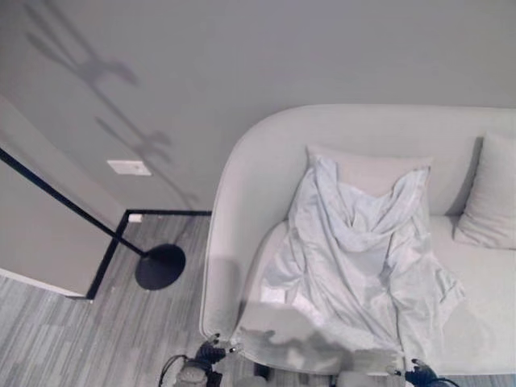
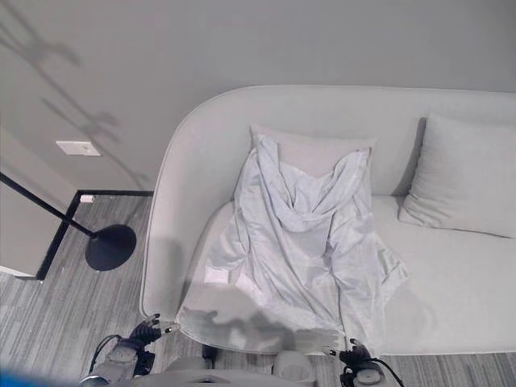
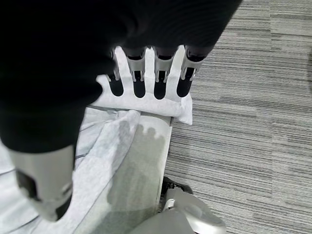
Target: Hang the clothes on the sofa on the clothes rack.
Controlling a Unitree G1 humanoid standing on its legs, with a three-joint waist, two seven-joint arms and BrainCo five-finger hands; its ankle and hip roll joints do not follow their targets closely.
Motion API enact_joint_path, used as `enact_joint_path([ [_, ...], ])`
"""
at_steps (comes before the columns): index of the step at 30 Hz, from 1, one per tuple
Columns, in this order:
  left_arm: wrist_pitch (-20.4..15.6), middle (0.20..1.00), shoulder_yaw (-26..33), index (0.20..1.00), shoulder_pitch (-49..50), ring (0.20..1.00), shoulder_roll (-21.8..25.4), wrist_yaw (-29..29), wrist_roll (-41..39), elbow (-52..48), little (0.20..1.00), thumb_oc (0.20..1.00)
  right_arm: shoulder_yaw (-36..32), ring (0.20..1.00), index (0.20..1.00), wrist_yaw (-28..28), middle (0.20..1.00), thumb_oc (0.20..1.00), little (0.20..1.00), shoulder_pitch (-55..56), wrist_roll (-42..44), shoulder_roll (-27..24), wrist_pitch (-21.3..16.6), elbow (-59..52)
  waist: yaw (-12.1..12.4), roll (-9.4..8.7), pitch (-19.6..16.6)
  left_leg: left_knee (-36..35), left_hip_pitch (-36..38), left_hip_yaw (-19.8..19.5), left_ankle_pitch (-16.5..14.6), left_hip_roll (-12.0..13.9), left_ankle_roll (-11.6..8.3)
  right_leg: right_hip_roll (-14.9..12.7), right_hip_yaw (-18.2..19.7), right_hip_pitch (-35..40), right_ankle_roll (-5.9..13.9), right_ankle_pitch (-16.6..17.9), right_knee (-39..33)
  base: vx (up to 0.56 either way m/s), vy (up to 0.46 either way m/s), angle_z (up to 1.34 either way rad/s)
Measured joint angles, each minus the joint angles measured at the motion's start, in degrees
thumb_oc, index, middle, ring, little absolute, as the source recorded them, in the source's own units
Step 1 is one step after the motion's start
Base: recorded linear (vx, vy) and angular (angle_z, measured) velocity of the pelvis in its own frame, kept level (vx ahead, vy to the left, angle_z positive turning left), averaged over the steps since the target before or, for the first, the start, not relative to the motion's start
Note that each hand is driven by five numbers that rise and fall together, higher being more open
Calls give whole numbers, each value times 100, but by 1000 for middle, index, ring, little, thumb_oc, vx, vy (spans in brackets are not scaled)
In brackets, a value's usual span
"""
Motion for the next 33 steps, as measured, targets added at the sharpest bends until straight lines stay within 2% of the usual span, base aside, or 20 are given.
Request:
enact_joint_path([
  [4,1,1000,-160,1000,12,1000,25,21,9,-317,1000,1000,-18,1000,1000,-3,1000,1000,1000,-5,38,-4,-1,-5,14,-3,-1,-1,-7,121,-3,2,-5,5,124,-80,-5,25,0,-23,-1,-14],
  [7,6,1000,-274,1000,-62,1000,31,36,11,-473,1000,1000,-98,1000,1000,-10,1000,1000,1000,-13,85,-16,-4,-36,-122,-10,5,-1,-16,184,4,-5,-6,6,209,-142,14,47,1,-53,3,-15],
  [10,-8,1000,-383,1000,-216,1000,73,50,11,-668,1000,1000,-239,1000,1000,-31,1000,1000,1000,-30,126,-130,-25,-181,-152,-4,13,-3,-107,333,0,-10,-5,5,335,-293,13,98,1,-49,4,-24],
  [15,-34,1000,-688,1000,-704,1000,228,121,7,-1004,1000,1000,-337,1000,1000,-104,1000,1000,1000,-134,271,-365,-36,-409,-348,-6,189,-5,-154,588,-22,-7,-34,31,587,-496,39,155,0,-51,8,-25],
  [17,-34,1000,-741,1000,-986,1000,247,162,8,-1009,1000,1000,-399,1000,1000,-183,1000,1000,1000,-240,325,-484,-85,-508,-444,44,246,-5,-238,663,-19,-27,-28,33,631,-601,53,202,0,-42,24,-30],
  [18,-37,1000,-841,1000,-1235,1000,268,194,10,-1024,1000,1000,-460,1000,1000,-233,1000,1000,1000,-287,427,-593,-131,-695,-453,85,311,-6,-262,792,-18,-34,-25,40,766,-691,106,258,0,-37,31,-38],
  [22,-49,1000,-1023,1000,-1773,1000,322,251,62,-1182,1000,1000,-459,1000,1000,-412,1000,1000,1000,-514,436,-823,-237,-1293,-663,180,549,-6,-298,1057,-10,-63,12,51,1014,-872,108,351,1,-26,17,-34],
  [28,-120,1000,-1206,1000,-2661,1000,295,491,125,-1284,1000,1000,-468,1000,1000,-701,1000,1000,1000,-1010,415,-1205,-302,-1872,-920,449,885,-7,-362,1160,-26,-66,11,62,1137,-999,134,374,0,-23,-11,-11],
  [30,-153,1000,-1289,1000,-3119,1000,292,677,271,-1281,1000,1000,-457,1000,1000,-841,1000,1000,1000,-1194,411,-1540,-371,-2289,-915,581,1012,-7,-458,1196,-25,-80,21,54,1163,-1100,137,405,4,-19,-15,-7],
  [33,-167,1000,-1346,1000,-3469,1000,305,757,292,-1322,1000,1000,-447,1000,1000,-953,1000,1000,1000,-1508,413,-1784,-397,-2508,-958,687,1138,-7,-478,1227,-23,-74,24,67,1188,-1137,116,423,4,-10,-32,-6],
])
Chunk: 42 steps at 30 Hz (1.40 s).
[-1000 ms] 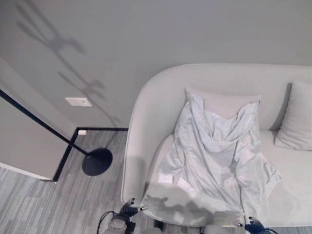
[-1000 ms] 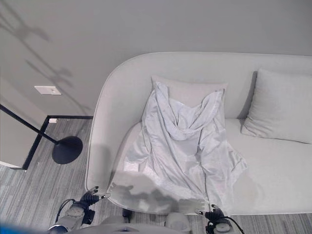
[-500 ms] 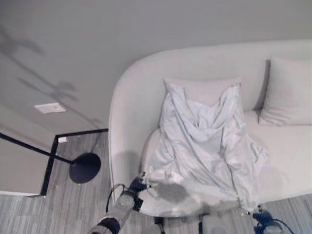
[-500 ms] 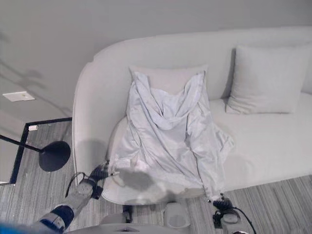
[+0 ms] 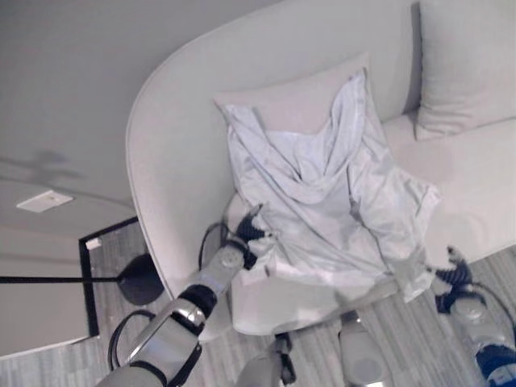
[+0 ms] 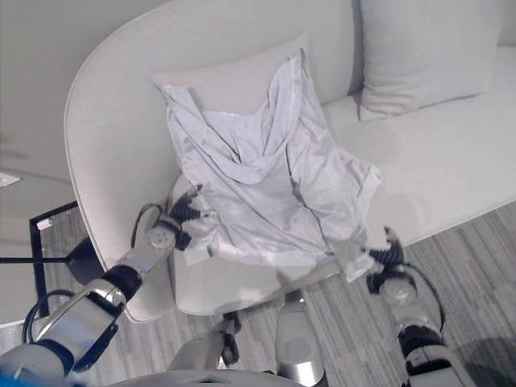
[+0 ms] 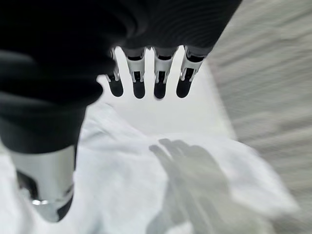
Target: Hang the clothes on the sofa on the clothes rack.
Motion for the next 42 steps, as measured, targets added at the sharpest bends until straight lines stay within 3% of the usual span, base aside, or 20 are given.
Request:
enact_joint_path([
  [13,7,1000,-239,1000,-1506,1000,341,554,162,-74,1000,1000,406,1000,1000,-454,1000,1000,1000,-2012,57,-915,-118,-386,-16,282,443,30,-239,-11,26,-26,28,-3,-25,-235,-35,82,30,9,-43,0],
  [21,-57,1000,-168,1000,-1574,1000,959,844,161,-1133,1000,1000,484,1000,1000,-609,1000,1000,1000,-2269,120,-1365,-214,-410,118,280,483,32,-338,-180,62,-43,39,-44,-193,-255,-35,82,30,16,-42,10],
  [26,-111,1000,238,1000,-1591,1000,1165,1248,157,-1732,1000,1000,476,1000,1000,-621,1000,1000,1000,-2317,240,-1482,-233,-434,207,279,483,32,-424,-305,97,-58,51,-72,-302,-279,-37,83,30,1,-35,12],
  [29,-117,1000,540,1000,-1549,1000,1651,1445,175,-2106,1000,1000,505,1000,1000,-619,1000,1000,1000,-2548,292,-1602,-235,-408,273,280,485,33,-549,-321,138,-54,57,-87,-323,-391,-47,111,30,-2,-21,3],
  [33,-118,1000,717,1000,-1552,1000,1902,1689,209,-2192,1000,1000,486,1000,1000,-620,1000,1000,1000,-2604,354,-1727,-249,-426,387,282,484,33,-550,-334,139,-50,58,-86,-336,-386,-48,111,30,2,-8,2],
  [42,-71,1000,619,1000,-1767,1000,2404,1895,273,-1938,1000,1000,672,1000,1000,-622,1000,1000,1000,-3153,692,-1752,-418,-536,379,282,483,33,-622,-435,173,-60,54,-98,-418,-409,-54,116,30,0,-7,4],
])
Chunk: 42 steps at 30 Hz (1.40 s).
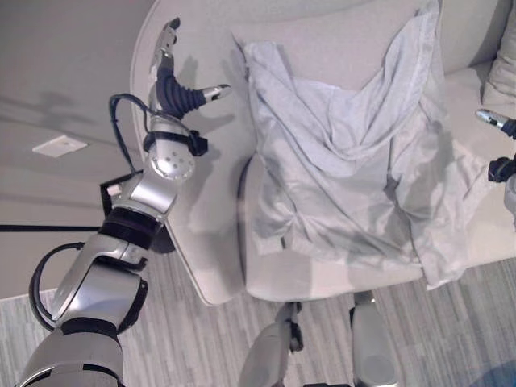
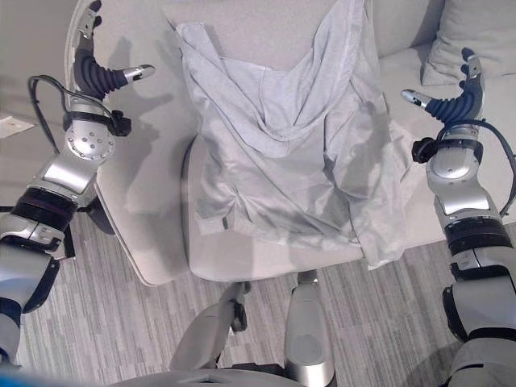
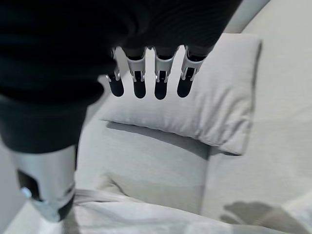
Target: Hang the clothes on the sofa on the clothes rack.
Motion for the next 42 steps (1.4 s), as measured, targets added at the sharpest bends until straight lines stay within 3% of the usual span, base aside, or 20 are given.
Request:
enact_joint_path([
  [5,3,1000,-53,1000,-121,1000,-11,15,-18,53,1000,1000,201,1000,1000,-5,1000,1000,1000,-257,116,1,-39,-186,-5,0,0,1,-13,-7,7,-22,-5,-1,-10,-11,-3,2,1,0,0,0],
  [8,2,1000,-386,1000,-355,1000,-73,-64,-107,309,1000,1000,522,1000,1000,-13,1000,1000,1000,-691,277,2,-69,-213,-2,-1,0,1,-12,-7,12,-19,-5,4,-10,-10,-10,9,1,0,0,0],
  [11,33,1000,-1199,1000,-983,1000,-1016,-392,-582,1432,1000,1000,1805,1000,1000,-5,1000,1000,1000,-1732,406,224,-2,-74,-34,-9,-3,1,-25,-5,41,-22,0,1,-11,-26,-19,43,2,-23,-21,0],
  [13,77,1000,-1565,1000,-1107,1000,-1400,-654,-591,1734,1000,1000,2263,1000,1000,59,1000,1000,1000,-2240,455,544,82,357,-51,-11,-2,1,-39,0,50,-12,-12,18,-4,-48,-26,54,2,-11,-18,-1],
  [20,270,1000,-1660,1000,-1214,1000,-1536,-937,-799,2443,1000,1000,2774,1000,1000,265,1000,1000,1000,-2440,676,664,413,862,-70,-16,-1,1,-56,-2,53,6,-17,33,-9,-60,-30,58,1,-7,-25,0],
  [22,309,1000,-1768,1000,-1235,1000,-1627,-997,-798,2612,1000,1000,3262,1000,1000,403,1000,1000,1000,-2786,726,883,485,1264,-107,-40,-14,1,-114,-2,66,7,-19,32,-9,-118,-34,67,2,0,-34,1],
  [28,439,1000,-1925,1000,-1286,1000,-1754,-1098,-795,2841,1000,1000,3438,1000,1000,561,1000,1000,1000,-2983,774,1195,613,1492,-105,-64,-6,1,-244,-7,93,29,-27,60,-16,-245,-48,95,2,5,-36,-1],
  [42,463,1000,-2075,1000,-1723,1000,-1748,-1095,-780,2955,1000,1000,3622,1000,1000,555,1000,1000,1000,-2983,758,1277,690,1727,-97,-109,-9,2,-415,-60,118,21,-15,45,-72,-383,-53,105,4,2,-8,1],
])
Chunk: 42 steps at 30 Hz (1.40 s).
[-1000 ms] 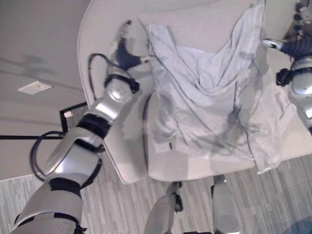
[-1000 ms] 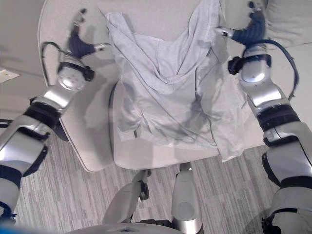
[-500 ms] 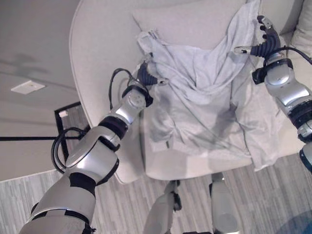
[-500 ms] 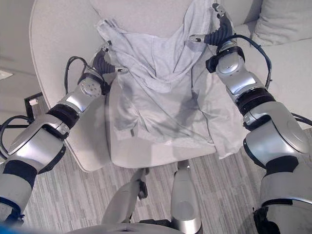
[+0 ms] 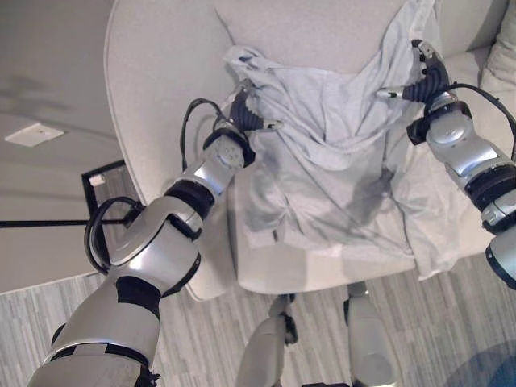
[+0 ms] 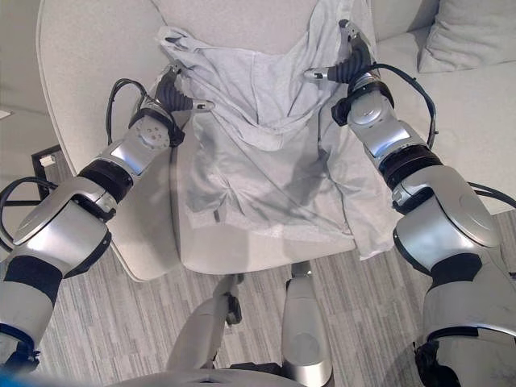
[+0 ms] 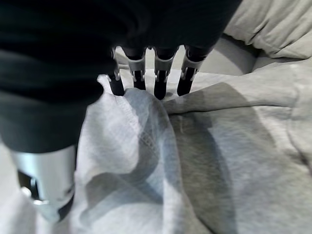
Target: Hang the clothes on the sofa on the clothes rack.
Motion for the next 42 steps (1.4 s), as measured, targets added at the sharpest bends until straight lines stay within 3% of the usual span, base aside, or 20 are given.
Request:
enact_joint_path([
  [7,0,1000,-35,1000,-14,1000,33,30,7,-59,1000,1000,-6,1000,1000,-121,1000,1000,1000,0,-43,25,0,-32,-3,0,0,0,-16,-24,7,0,-2,-1,-22,-6,0,0,0,0,0,0],
  [9,1,1000,-36,1000,-17,1000,243,65,16,-378,1000,1000,-25,1000,1000,-165,1000,1000,1000,18,-46,-108,-1,-250,-5,-6,4,0,-49,-29,13,-2,-5,-3,-26,-37,-4,3,0,0,0,0],
  [14,-23,1000,133,1000,101,1000,943,366,18,-2023,1000,1000,-1294,1000,1000,-780,1000,1000,1000,857,-115,-849,-111,-1705,11,-26,17,0,-52,-61,14,-17,-5,-21,-69,-24,-7,6,1,0,3,2],
  [20,-262,1000,326,1000,245,1000,940,627,52,-2633,1000,1000,-1862,1000,1000,-1186,1000,1000,1000,1321,-336,-882,-127,-1794,5,-28,19,0,-50,-82,36,-43,15,-48,-95,-14,-2,21,0,-2,3,2],
  [22,-371,1000,770,1000,576,1000,939,734,47,-3178,1000,1000,-2288,1000,1000,-1277,1000,1000,1000,1637,-406,-871,-262,-1998,23,-28,19,-1,-50,-87,44,-36,10,-41,-96,-14,-5,24,0,0,0,0],
  [26,-526,1000,1035,1000,788,1000,944,924,52,-3456,1000,1000,-2530,1000,1000,-1428,1000,1000,1000,1710,-549,-884,-278,-1991,82,-27,20,-1,-53,-90,61,-34,0,-40,-97,-17,-14,38,-1,0,0,0],
  [31,-596,1000,1047,1000,754,1000,981,1056,85,-3086,1000,1000,-2413,1000,1000,-1440,1000,1000,1000,1524,-547,-878,-293,-1700,136,-26,20,-1,-91,-112,85,-20,-16,-27,-114,-41,-30,53,-2,-3,-2,1],
  [36,-448,1000,955,1000,594,1000,1150,1114,244,-2080,1000,1000,-1649,1000,1000,-1277,1000,1000,1000,790,-526,-863,-286,-1071,121,-21,23,-1,-129,-105,95,-3,-23,-9,-111,-83,-36,65,-2,1,-6,0],
  [42,-393,1000,972,1000,514,1000,1357,1134,311,-2047,1000,1000,-1422,1000,1000,-1057,1000,1000,1000,457,-261,-857,-286,-869,210,-22,24,0,-166,-113,107,9,-36,2,-121,-117,-45,71,-1,0,0,0],
])
